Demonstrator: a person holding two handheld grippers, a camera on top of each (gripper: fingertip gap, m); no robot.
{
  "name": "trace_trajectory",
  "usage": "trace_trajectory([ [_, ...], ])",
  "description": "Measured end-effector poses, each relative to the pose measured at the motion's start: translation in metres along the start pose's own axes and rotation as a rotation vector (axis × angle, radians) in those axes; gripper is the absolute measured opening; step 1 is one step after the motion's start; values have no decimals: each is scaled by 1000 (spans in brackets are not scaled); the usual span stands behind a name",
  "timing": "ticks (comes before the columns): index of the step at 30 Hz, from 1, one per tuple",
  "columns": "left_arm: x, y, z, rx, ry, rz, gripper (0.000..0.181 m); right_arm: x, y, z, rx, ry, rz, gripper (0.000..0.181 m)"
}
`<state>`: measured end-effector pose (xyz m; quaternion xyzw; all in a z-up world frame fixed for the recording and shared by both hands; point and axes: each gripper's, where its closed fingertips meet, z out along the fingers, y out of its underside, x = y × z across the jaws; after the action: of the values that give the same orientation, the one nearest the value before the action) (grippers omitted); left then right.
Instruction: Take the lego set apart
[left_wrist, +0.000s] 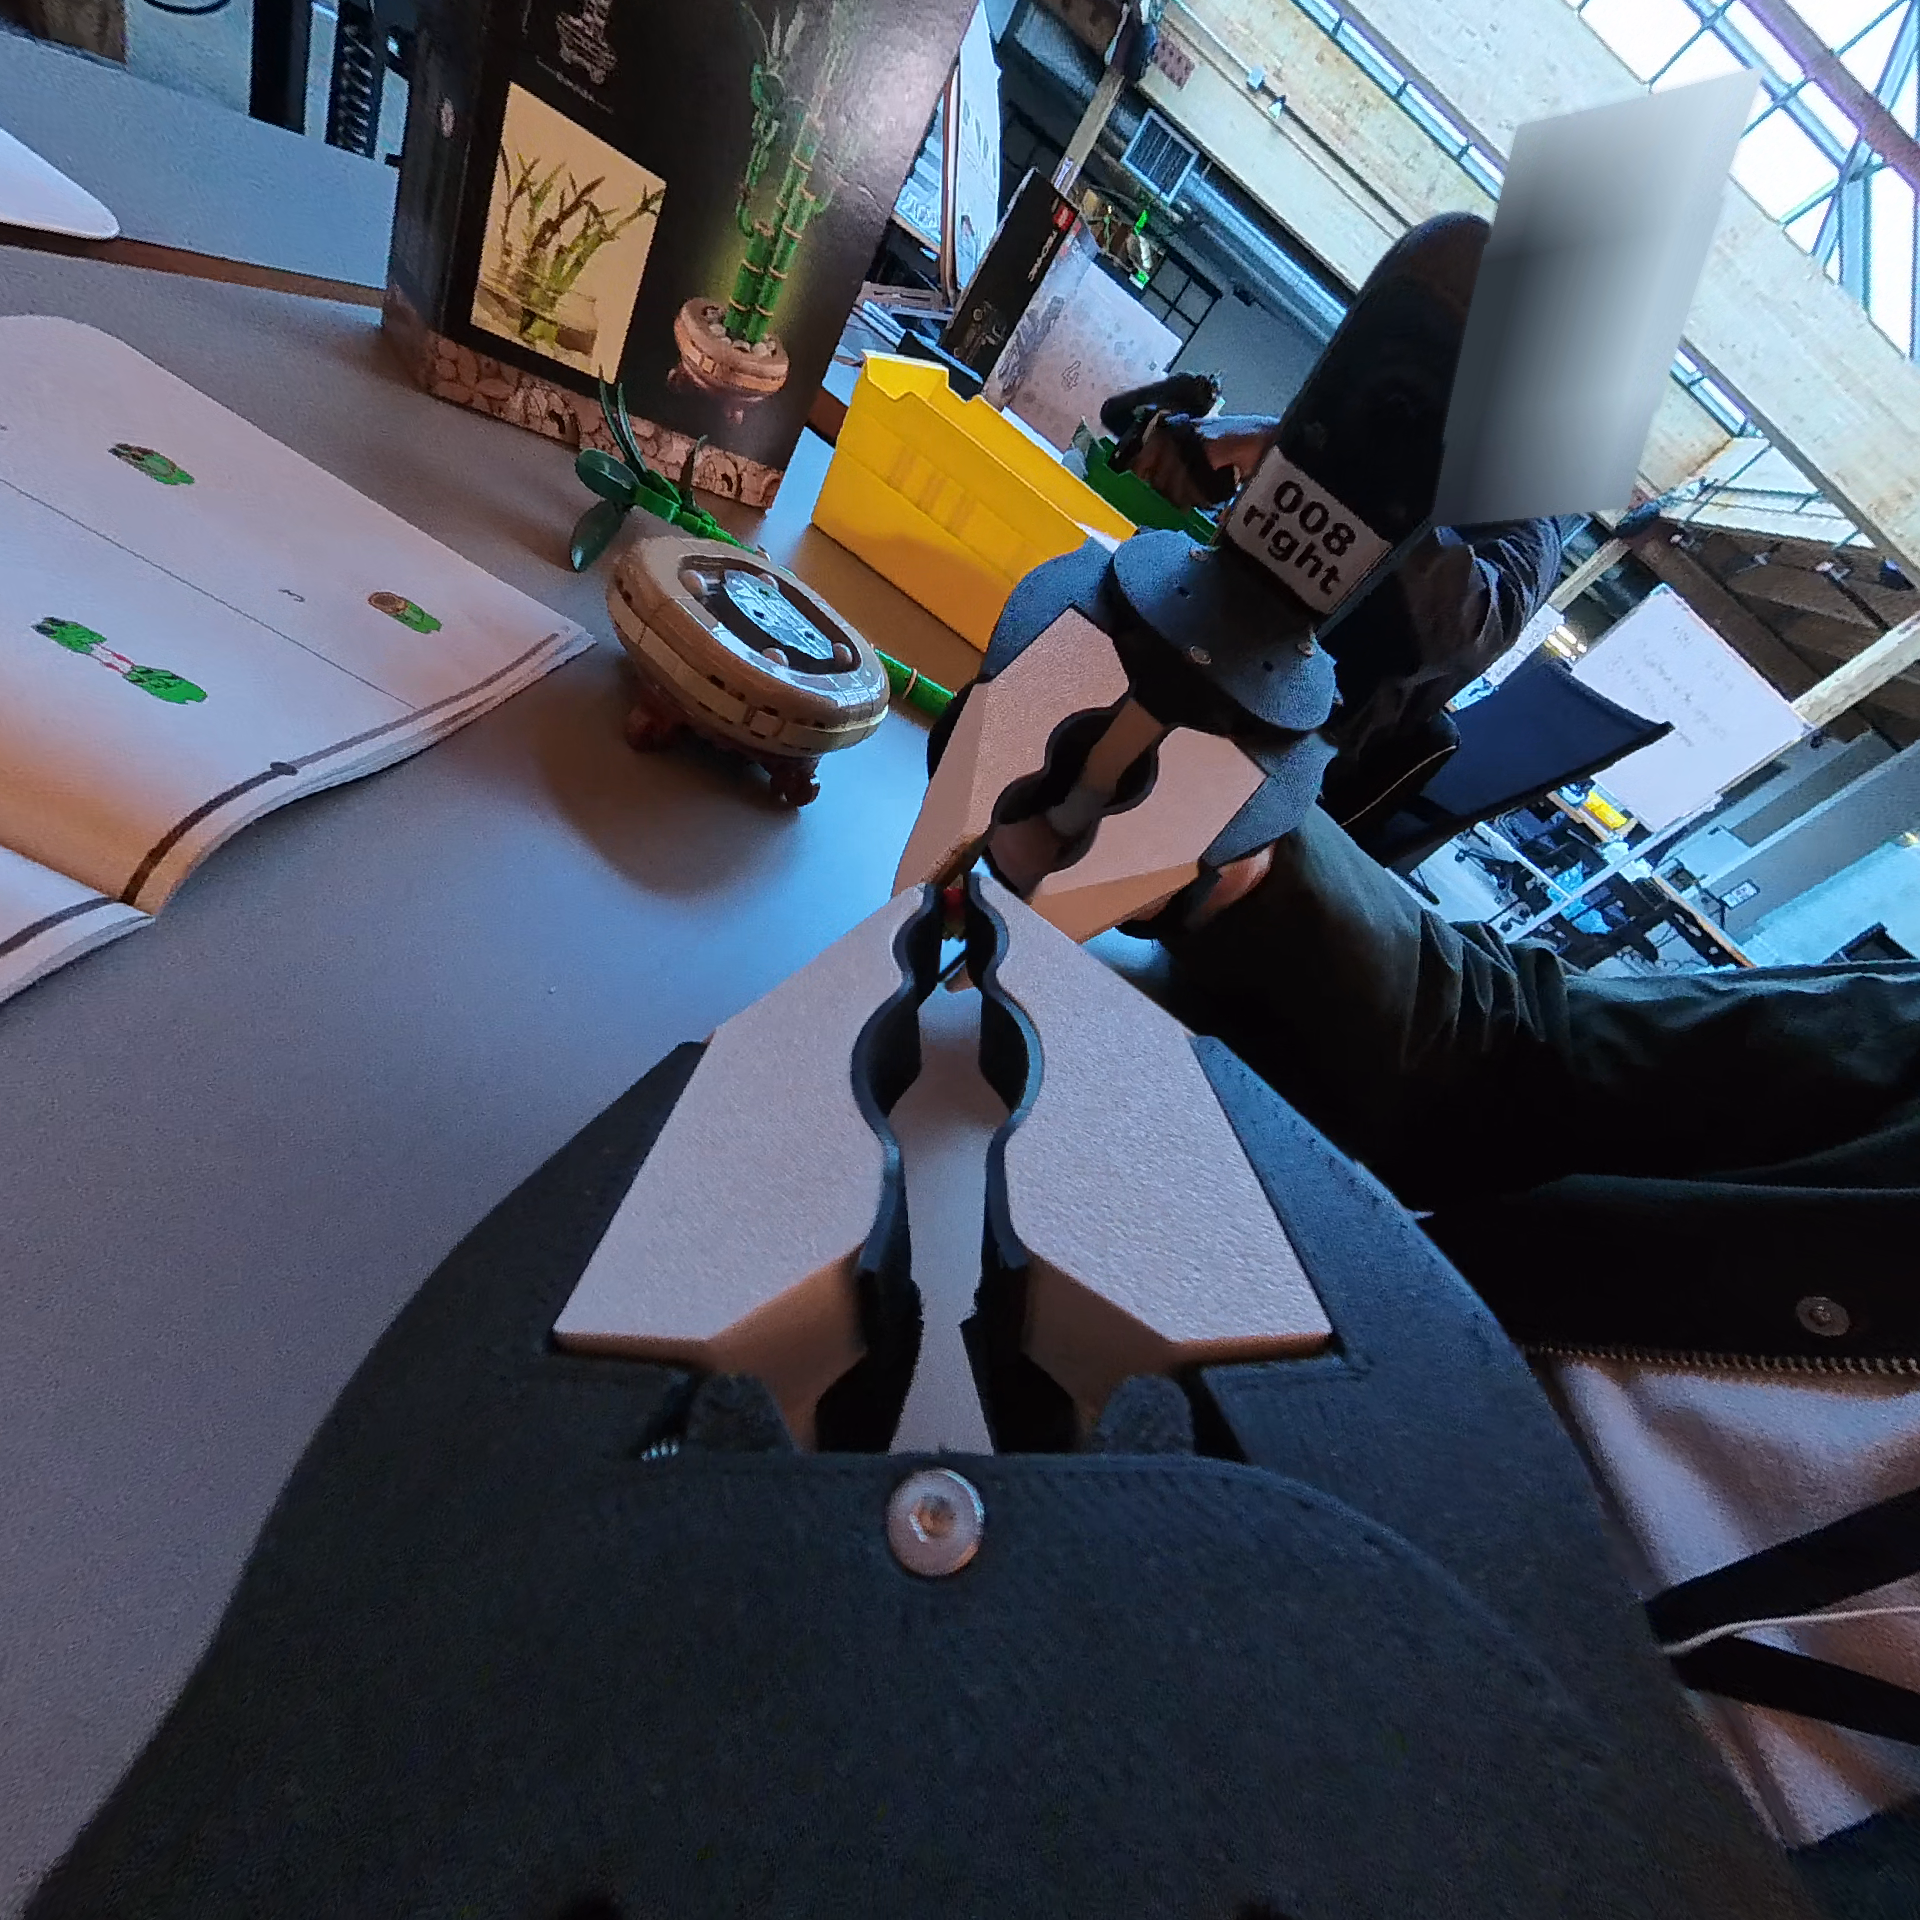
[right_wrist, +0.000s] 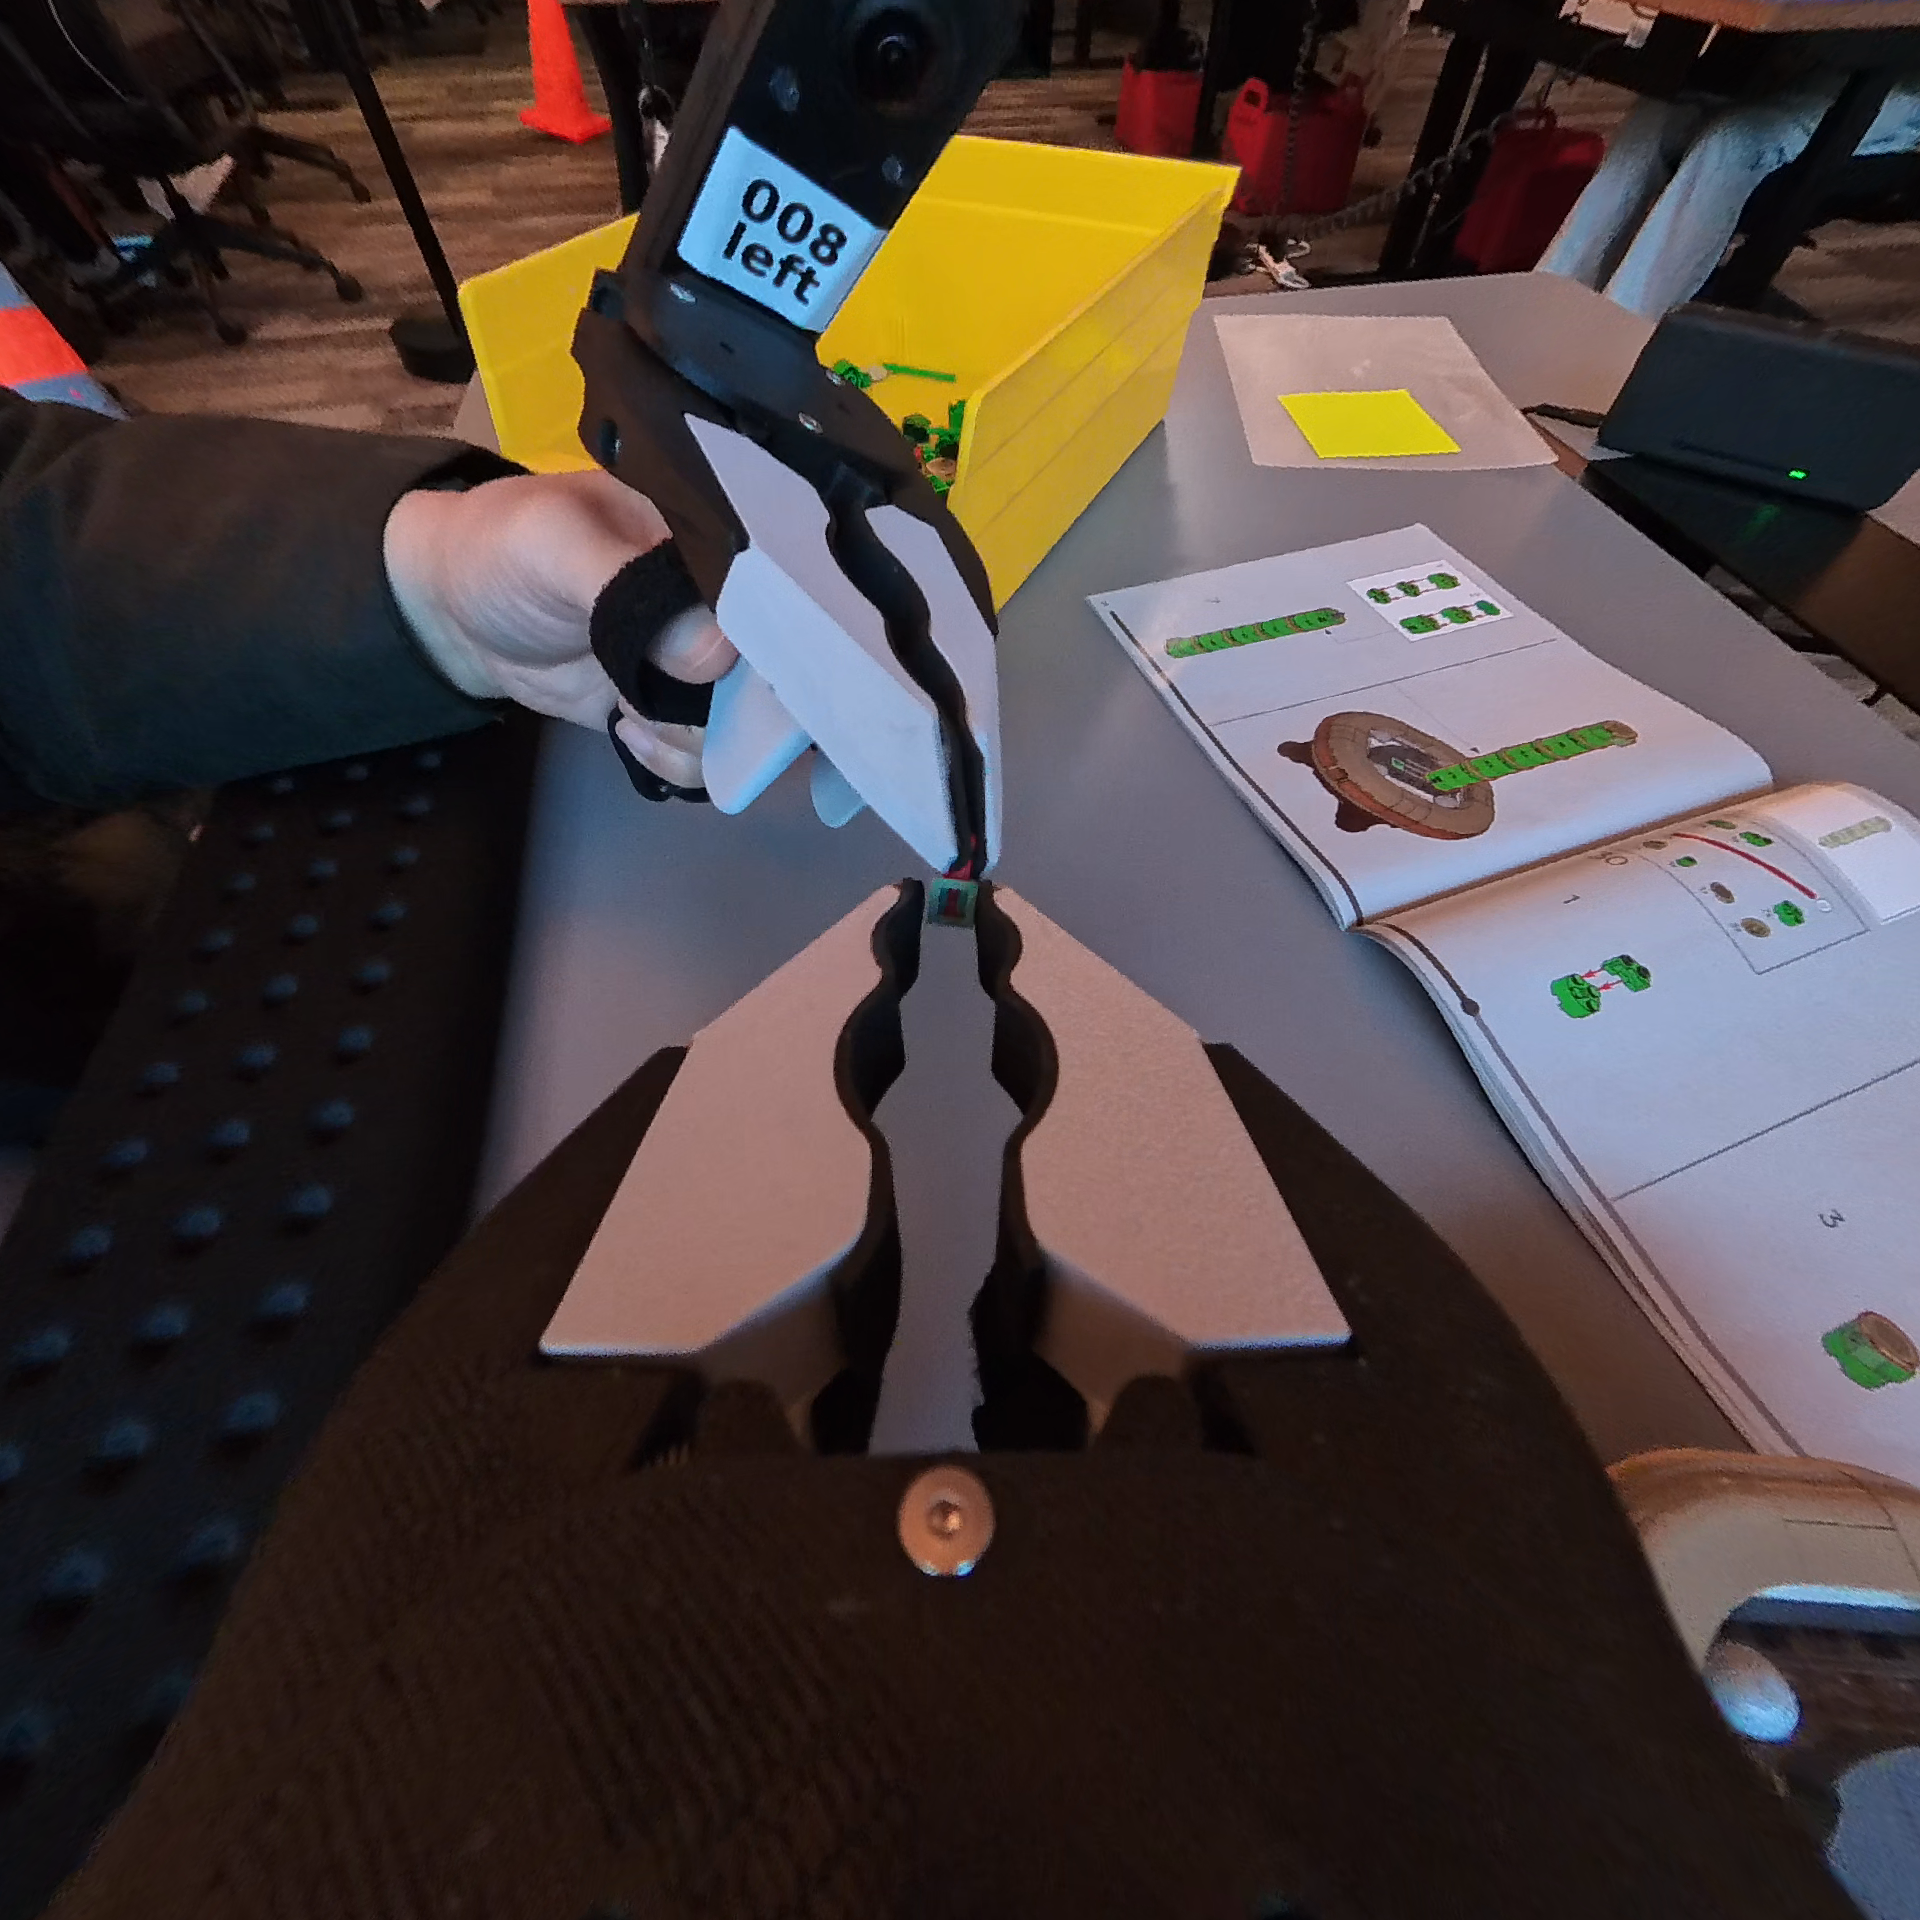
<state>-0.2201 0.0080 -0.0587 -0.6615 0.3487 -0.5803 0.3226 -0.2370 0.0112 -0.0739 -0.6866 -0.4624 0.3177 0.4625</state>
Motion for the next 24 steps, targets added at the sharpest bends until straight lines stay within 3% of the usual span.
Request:
trace_trajectory([
  [8, -2, 3, 2, -18, -45, 67, 2, 3, 5, 0, -48, 35, -12, 6],
  [24, 8, 3, -3, -53, 15, 58, 1, -6, -1, -5, -95, 42, -84, 7],
])
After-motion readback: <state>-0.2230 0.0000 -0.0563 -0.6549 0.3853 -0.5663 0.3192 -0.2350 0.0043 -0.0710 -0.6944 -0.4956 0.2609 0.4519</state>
